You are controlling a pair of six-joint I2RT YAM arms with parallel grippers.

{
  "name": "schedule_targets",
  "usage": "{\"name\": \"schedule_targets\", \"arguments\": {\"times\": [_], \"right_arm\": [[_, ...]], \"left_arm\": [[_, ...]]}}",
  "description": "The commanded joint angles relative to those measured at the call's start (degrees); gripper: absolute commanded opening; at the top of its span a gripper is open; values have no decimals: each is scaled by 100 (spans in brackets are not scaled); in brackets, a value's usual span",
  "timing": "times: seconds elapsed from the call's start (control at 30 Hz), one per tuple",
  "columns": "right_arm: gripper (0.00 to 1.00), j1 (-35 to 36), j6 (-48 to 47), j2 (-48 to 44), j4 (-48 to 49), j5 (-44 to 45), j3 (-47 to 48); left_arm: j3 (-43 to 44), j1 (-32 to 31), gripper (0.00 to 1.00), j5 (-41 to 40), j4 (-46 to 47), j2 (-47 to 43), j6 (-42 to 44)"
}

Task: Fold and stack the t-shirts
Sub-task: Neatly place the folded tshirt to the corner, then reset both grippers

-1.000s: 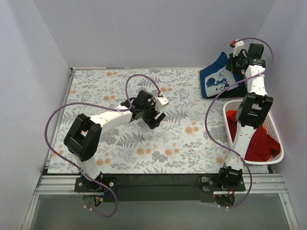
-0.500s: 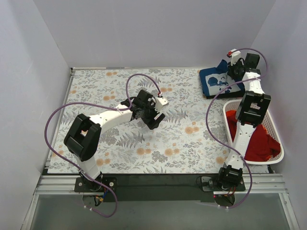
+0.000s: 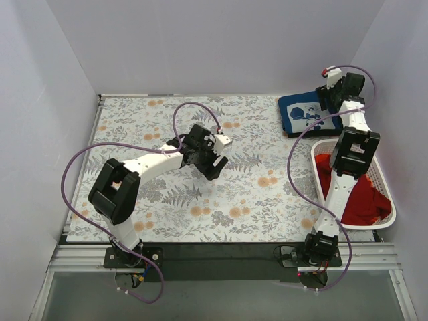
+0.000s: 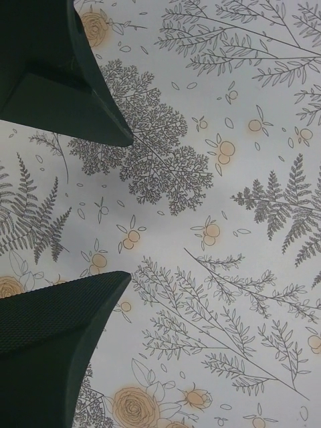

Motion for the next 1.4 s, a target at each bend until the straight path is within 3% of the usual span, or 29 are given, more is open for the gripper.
{"name": "schedule_targets", "arguments": {"times": [0.0, 0.27, 0.43, 0.63, 0.77, 1.1, 1.37], "right_arm": [[80, -18, 415, -852, 287, 106, -75], [98, -9, 1504, -2099, 94, -807, -795], [98, -9, 2146, -2584, -625, -1579, -910], [98, 78, 2596, -3278, -1504, -2231, -1384], [98, 298, 2499, -4103, -1673, -2337, -2611], [98, 1430, 1752, -5712, -1682, -2056, -5565], [98, 2144, 1769, -6337, -1515, -1652, -6342]], "left_arm": [[18, 177, 75, 165, -60, -409, -302], [131, 739, 77, 683, -130, -708, -1084], [544, 1265, 81, 1104, -359, -691, -1665], [1045, 1828, 86, 1053, -587, -630, -1999], [1213, 2145, 87, 1166, -1008, -462, -2175], [361, 2374, 88, 851, -1062, -778, -2193], [-369, 2374, 88, 561, -1150, -1367, -2122]]}}
